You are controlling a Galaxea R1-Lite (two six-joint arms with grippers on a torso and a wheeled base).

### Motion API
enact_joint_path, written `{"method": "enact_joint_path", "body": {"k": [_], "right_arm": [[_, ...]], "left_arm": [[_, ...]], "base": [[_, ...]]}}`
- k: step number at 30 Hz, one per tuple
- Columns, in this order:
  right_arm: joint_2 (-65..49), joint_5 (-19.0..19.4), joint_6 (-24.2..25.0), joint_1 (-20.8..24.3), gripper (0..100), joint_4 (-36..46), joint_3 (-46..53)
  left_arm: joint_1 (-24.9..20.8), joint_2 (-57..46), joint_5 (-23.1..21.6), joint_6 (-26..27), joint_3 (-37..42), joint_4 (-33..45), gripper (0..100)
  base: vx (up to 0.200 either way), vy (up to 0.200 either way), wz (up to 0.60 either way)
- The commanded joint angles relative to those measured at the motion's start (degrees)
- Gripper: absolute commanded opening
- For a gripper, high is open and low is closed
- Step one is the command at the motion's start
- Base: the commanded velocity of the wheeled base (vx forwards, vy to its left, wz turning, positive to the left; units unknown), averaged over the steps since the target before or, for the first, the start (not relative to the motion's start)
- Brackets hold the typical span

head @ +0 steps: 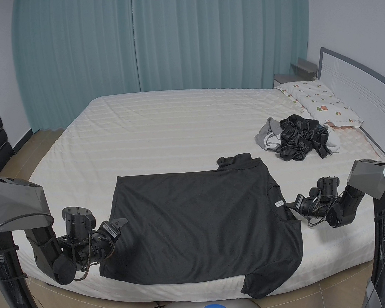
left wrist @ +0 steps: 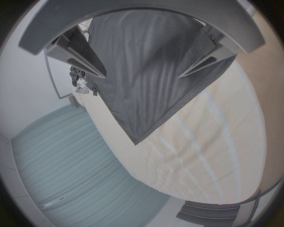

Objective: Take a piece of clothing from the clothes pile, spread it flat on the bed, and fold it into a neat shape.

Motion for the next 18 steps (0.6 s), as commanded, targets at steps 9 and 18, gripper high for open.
{"method": "enact_joint_path", "body": {"k": [9, 18], "right_arm": [[-0.59, -0.69, -0.1, -2.1, 0, -0.38, 0.52], [-1.65, -0.78, -0.1, -2.98, 0, -0.11, 0.96]], "left_arm": [[-0.01, 0.28, 0.39, 0.02, 0.55, -0.02, 100], [-0.09, 0.19, 0.56, 0.2, 1.25, -0.02, 100]], "base": [[0.0, 0.0, 0.0], [0.0, 0.0, 0.0]]}}
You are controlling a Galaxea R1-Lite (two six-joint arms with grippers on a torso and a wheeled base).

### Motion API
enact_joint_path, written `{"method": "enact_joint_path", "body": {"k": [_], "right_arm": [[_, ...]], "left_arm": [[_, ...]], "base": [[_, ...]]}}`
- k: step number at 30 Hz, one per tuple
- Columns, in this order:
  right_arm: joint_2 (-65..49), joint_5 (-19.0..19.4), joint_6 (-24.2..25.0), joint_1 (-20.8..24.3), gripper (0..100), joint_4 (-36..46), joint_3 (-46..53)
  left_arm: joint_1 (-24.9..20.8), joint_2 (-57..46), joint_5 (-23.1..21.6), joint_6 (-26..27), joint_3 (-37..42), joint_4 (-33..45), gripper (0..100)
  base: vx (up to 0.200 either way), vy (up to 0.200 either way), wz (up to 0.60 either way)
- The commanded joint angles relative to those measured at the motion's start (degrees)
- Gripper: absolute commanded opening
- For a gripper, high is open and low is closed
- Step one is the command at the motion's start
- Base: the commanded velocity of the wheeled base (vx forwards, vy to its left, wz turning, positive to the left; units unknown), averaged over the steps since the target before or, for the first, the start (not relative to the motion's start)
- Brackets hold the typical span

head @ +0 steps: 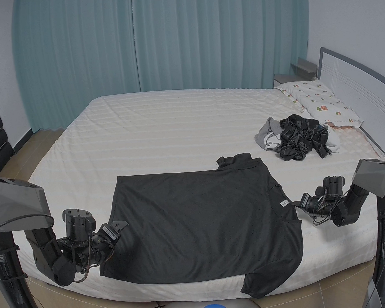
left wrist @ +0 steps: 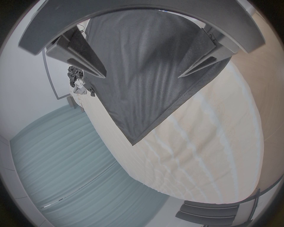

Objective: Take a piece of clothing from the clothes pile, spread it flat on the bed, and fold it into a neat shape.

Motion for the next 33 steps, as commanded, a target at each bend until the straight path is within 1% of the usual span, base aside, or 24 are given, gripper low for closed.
{"method": "enact_joint_path", "body": {"k": [1, 5, 9, 15, 16, 21, 25, 27, 28, 29, 33], "right_arm": [[-0.75, -0.06, -0.02, -0.49, 0, 0.07, 0.34], [-0.83, -0.59, -0.11, -0.84, 0, -0.11, 0.6], [-0.57, -1.9, -0.11, -1.19, 0, -0.19, 0.51], [-0.57, -1.99, -0.11, -1.89, 0, -0.28, 0.6], [-0.57, -1.99, -0.11, -1.89, 100, -0.28, 0.69], [-1.01, -1.82, -0.11, -1.63, 100, -0.9, 1.83], [-4.61, -1.73, 0.07, -1.54, 100, -2.57, 5.34], [-7.78, -1.64, 0.16, -1.37, 100, -3.62, 9.48], [-7.78, -1.64, 0.16, -1.37, 100, -3.62, 9.48], [-10.94, -1.47, 0.16, -1.19, 100, -4.85, 14.66], [-14.98, -1.55, 0.25, -0.4, 100, -6.43, 23.01]], "left_arm": [[-0.02, 0.06, 0.01, 0.04, 0.24, -0.02, 100], [0.07, 0.06, 0.1, 0.04, 0.42, -0.02, 100], [0.07, 0.06, 0.1, 0.13, 0.68, -0.02, 100], [0.07, 0.15, 0.01, 0.22, 1.03, -0.02, 100], [0.07, 0.15, 0.01, 0.22, 1.03, -0.02, 100], [0.15, 0.15, 0.01, 0.22, 1.12, 0.07, 100], [0.77, -0.03, -0.07, 0.92, 2.17, -0.02, 100], [1.39, -0.03, -0.07, 3.56, 3.58, -0.02, 100], [1.39, -0.03, -0.07, 3.56, 3.58, -0.02, 100], [2.26, 0.06, -0.34, 7.25, 5.34, -0.11, 100], [3.06, -0.2, -0.78, 9.97, 7.27, -0.2, 100]], "base": [[0.0, 0.0, 0.0], [0.0, 0.0, 0.0], [0.0, 0.0, 0.0], [0.0, 0.0, 0.0], [0.0, 0.0, 0.0], [0.0, 0.0, 0.0], [0.0, 0.0, 0.0], [0.0, 0.0, 0.0], [0.0, 0.0, 0.0], [0.0, 0.0, 0.0], [0.0, 0.0, 0.0]]}}
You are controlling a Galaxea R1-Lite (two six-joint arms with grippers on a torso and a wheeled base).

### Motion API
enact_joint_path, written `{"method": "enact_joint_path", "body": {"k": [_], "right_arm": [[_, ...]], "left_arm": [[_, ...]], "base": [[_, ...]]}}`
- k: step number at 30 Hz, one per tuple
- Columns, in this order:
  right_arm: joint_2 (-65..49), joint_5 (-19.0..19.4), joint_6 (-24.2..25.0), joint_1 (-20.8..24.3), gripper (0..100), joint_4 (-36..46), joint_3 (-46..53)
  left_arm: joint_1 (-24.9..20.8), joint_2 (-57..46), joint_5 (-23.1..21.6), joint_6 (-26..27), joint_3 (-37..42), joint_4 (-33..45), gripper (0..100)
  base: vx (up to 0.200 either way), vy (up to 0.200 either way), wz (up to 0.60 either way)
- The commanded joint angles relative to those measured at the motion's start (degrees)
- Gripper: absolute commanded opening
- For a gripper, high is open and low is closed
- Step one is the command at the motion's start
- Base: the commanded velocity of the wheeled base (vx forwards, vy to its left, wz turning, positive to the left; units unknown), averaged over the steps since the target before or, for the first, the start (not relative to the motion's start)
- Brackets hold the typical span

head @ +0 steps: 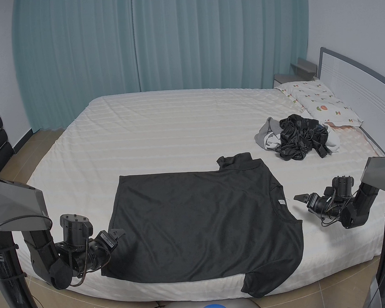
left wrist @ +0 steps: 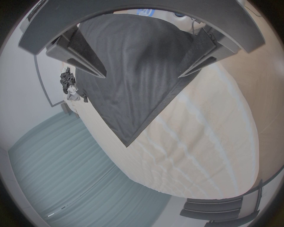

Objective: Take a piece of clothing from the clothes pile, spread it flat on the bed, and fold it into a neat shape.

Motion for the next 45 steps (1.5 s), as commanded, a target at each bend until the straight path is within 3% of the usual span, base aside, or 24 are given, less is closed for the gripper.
{"method": "enact_joint_path", "body": {"k": [1, 7, 13, 28, 38, 45], "right_arm": [[-9.22, 0.03, 0.11, 1.03, 100, -2.55, 13.85], [-12.29, 0.03, 0.64, 2.43, 100, -4.13, 22.2], [-10.97, 0.56, 6.26, 3.4, 100, -10.28, 26.15], [-6.76, 0.29, 5.91, 3.49, 100, -20.92, 31.42], [-5.35, 0.38, 6.0, 4.02, 100, -23.2, 32.39], [-5.26, 0.38, 6.0, 4.19, 100, -23.2, 32.65]], "left_arm": [[1.65, -0.2, -0.45, 4.86, 3.63, -0.17, 100], [1.57, 0.59, -1.15, 4.86, 3.63, -0.17, 100], [2.0, 2.35, -1.33, 5.03, 3.63, -0.17, 100], [2.8, 6.04, -1.24, 11.1, 4.86, -0.44, 100], [2.97, 12.1, -1.5, 12.86, 4.59, -8.96, 100], [2.8, 11.66, -5.28, 12.77, 6.88, -11.51, 100]], "base": [[0.0, 0.0, 0.0], [0.0, 0.0, 0.0], [-0.133, 0.0, 0.0], [-0.027, 0.0, 0.0], [0.0, 0.0, 0.0], [0.0, 0.0, 0.0]]}}
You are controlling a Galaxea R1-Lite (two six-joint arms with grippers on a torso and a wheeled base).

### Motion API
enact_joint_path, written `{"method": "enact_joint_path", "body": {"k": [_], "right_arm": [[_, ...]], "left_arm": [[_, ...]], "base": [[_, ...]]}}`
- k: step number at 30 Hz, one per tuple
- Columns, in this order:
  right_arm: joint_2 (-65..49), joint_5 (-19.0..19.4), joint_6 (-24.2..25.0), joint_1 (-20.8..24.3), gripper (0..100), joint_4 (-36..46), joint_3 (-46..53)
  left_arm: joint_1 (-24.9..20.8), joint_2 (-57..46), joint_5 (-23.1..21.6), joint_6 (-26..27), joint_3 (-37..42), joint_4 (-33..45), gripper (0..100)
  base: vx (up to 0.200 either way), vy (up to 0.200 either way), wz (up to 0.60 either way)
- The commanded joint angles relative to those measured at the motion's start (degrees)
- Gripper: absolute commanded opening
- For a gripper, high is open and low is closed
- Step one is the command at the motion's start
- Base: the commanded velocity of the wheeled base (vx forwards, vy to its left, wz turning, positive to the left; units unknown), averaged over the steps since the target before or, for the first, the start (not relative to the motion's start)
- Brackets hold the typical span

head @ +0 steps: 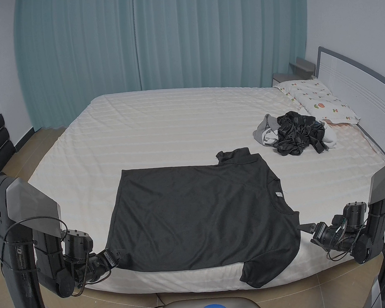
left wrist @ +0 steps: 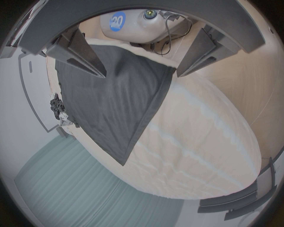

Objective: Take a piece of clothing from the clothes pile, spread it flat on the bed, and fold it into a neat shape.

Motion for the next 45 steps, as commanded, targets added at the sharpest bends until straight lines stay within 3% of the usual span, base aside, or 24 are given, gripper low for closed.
{"method": "enact_joint_path", "body": {"k": [1, 15, 21, 30, 33, 43, 44, 45], "right_arm": [[0.42, 0.03, -0.03, 0.12, 100, -0.03, 0.08], [0.16, -0.24, -0.65, 0.12, 100, -0.12, 1.49], [0.42, -0.24, -3.99, 0.3, 100, -0.12, 3.07], [2.97, -0.06, -4.16, 1.26, 100, -1.79, 2.19], [6.4, -0.5, -4.08, 3.37, 100, -5.83, 0.35], [9.56, -3.4, -3.55, 4.43, 100, -6.01, -4.4], [10.17, -3.49, -3.55, 4.43, 0, -6.27, -4.93], [10.35, -3.75, -3.55, 4.43, 0, -6.36, -5.37]], "left_arm": [[0.02, 0.43, -0.48, -0.03, 0.82, -0.15, 0], [3.18, -1.41, -0.39, -0.03, 1.35, -0.24, 0], [2.92, -5.1, -0.66, -0.82, 2.23, -0.24, 0], [3.09, -5.54, -0.66, -3.81, 1.35, -0.24, 0], [3.18, -5.72, -0.66, -5.66, 0.73, -0.33, 0], [3.44, -5.72, -0.66, -6.27, 0.03, -0.33, 0], [3.44, -5.72, -0.66, -6.27, 0.03, -0.33, 0], [3.44, -5.81, -0.66, -6.27, 0.03, -0.33, 0]], "base": [[0.0, 0.0, 0.0], [0.0, 0.0, 0.0], [0.0, 0.0, 0.0], [0.0, 0.0, 0.0], [0.0, 0.0, 0.0], [0.0, 0.0, 0.0], [0.0, 0.0, 0.0], [0.0, 0.0, 0.0]]}}
